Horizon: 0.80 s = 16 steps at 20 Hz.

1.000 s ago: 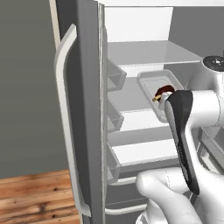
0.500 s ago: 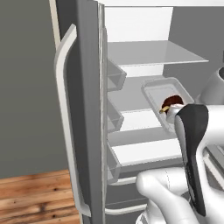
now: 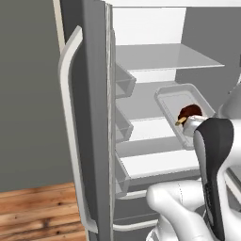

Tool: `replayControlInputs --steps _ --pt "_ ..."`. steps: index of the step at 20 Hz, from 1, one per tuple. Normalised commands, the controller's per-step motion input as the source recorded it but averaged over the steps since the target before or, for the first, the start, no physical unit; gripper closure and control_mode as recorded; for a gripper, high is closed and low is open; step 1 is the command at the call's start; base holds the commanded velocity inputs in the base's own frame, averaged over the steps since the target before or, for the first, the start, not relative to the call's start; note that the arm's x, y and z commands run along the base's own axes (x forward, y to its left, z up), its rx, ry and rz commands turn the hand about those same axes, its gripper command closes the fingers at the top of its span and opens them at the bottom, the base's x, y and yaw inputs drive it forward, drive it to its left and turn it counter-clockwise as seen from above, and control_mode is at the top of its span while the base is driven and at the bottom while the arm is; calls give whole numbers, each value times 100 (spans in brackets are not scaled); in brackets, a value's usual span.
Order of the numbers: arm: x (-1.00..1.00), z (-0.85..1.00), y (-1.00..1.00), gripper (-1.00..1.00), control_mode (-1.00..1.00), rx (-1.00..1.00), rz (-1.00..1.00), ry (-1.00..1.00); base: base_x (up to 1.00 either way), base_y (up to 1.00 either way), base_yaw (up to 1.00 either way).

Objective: Place the tupperware containing the steak and garlic meal in the microwave. Close the microwave door and press the start button to reheat the meal.

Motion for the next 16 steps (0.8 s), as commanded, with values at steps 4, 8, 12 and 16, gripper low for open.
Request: replayControlInputs --steps 4,8,12,16 --pt "45 3 0 100 -100 0 0 1 0 0 0" --pt "38 0 0 100 -100 0 0 1 0 0 0" --pt "22 0 0 100 -100 0 0 0 0 0 0" --pt "12 0 0 100 -100 0 0 0 0 0 0"
